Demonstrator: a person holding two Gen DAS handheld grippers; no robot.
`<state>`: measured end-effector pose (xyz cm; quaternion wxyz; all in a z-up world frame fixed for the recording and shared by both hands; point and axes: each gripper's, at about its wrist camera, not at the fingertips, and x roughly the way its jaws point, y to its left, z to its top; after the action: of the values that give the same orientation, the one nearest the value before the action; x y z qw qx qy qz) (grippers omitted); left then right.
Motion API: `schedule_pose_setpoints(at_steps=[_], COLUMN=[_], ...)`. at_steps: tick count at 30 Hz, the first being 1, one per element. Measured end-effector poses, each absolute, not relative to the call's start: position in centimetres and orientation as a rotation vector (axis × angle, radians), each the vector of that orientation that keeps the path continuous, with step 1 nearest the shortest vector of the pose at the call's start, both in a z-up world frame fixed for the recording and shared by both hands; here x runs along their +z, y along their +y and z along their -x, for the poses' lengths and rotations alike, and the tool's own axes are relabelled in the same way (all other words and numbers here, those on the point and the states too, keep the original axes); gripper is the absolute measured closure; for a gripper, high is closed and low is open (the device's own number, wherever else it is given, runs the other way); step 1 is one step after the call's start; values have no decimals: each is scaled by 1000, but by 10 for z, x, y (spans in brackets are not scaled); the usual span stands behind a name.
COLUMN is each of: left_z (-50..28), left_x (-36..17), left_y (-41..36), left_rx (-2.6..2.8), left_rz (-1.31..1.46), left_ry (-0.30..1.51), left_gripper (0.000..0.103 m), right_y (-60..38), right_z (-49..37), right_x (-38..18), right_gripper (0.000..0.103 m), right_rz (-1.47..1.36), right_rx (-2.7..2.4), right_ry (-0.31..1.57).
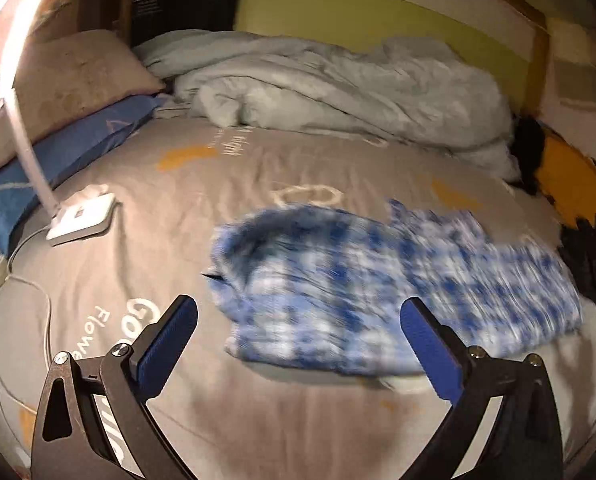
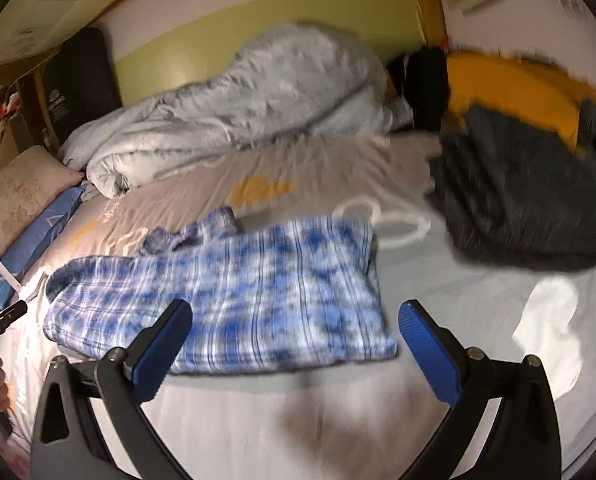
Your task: Fold large clothes
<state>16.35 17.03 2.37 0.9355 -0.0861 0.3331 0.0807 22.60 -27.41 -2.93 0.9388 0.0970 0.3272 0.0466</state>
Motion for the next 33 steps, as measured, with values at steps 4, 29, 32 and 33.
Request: schedule_pose_setpoints(at_steps=[4, 29, 32, 33], left_z=[-175, -145, -145, -145], left_x=[8, -5, -18, -20], left_y=[194, 173, 176, 179], left_rx=[224, 174, 185, 204], left_rz=[231, 215, 223, 229], left_ry=[723, 805, 872, 878], left_gripper=[2, 88, 77, 69], right_y=[-288, -299, -294, -292], right_z=[-242, -234, -232, -234], right_x=[-49, -63, -69, -72], right_gripper=[13, 88, 87, 87], right_rz=[-286, -392, -343, -319], right_rx=[115, 84, 41, 28], right_ry=[764, 792, 807, 827])
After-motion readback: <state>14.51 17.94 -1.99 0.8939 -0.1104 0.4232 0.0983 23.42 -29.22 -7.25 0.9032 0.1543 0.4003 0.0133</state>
